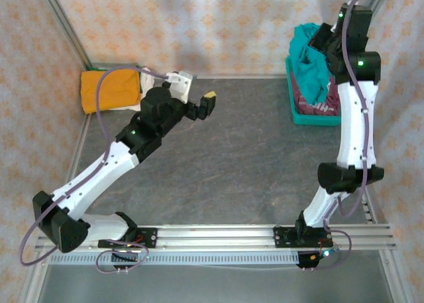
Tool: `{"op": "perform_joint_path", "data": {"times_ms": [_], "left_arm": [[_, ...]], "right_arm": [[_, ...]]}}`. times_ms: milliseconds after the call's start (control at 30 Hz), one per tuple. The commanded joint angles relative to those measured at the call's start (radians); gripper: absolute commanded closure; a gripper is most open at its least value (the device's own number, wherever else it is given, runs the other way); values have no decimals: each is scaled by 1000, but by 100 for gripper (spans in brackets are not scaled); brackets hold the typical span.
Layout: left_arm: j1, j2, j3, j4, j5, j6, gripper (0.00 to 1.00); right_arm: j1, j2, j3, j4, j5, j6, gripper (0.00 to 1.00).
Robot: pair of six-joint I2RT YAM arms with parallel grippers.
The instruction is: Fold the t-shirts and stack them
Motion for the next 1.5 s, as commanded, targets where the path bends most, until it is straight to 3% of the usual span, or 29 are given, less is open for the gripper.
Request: {"op": "perform_joint_path", "data": {"times_ms": [0, 133, 267, 400, 433, 500, 600, 667, 833, 1033, 1267, 1400, 1467], "left_arm": [[7, -81, -56, -33, -21, 18, 0], [8, -207, -180, 3, 35, -25, 0], [10, -319, -327, 31, 55, -25, 0], [43, -333, -395, 5, 52, -27, 0], [57, -316, -406, -5, 43, -37, 0], [80, -284, -443, 32, 57, -49, 0], [78, -187, -450, 40, 82, -42, 0], [43, -127, -427, 8, 74, -22, 1], [-103, 26, -428, 37, 90, -15, 9], [-190, 277, -379, 200, 159, -71, 13], [-211, 547, -205, 299, 219, -96, 21], [-212, 652, -108, 303, 277, -119, 41], [-210, 685, -91, 285, 261, -114, 59]], "right_arm": [[93, -92, 18, -34, 23, -54, 100], [247, -260, -225, 109, 25, -6, 100], [357, -508, -803, 573, 46, 184, 100], [392, -512, -1136, 843, 28, 370, 100], [393, -457, -1160, 865, -5, 390, 100], [393, -317, -1103, 756, -26, 389, 82], [385, -171, -1033, 612, 55, 343, 52], [364, -164, -1060, 599, 82, 322, 41], [315, -253, -1201, 577, 115, 285, 40], [298, -234, -1343, 573, -29, 286, 42], [297, -112, -1387, 588, -137, 275, 43], [295, -58, -1397, 587, -177, 255, 50], [289, -45, -1404, 588, -192, 249, 60]]}}
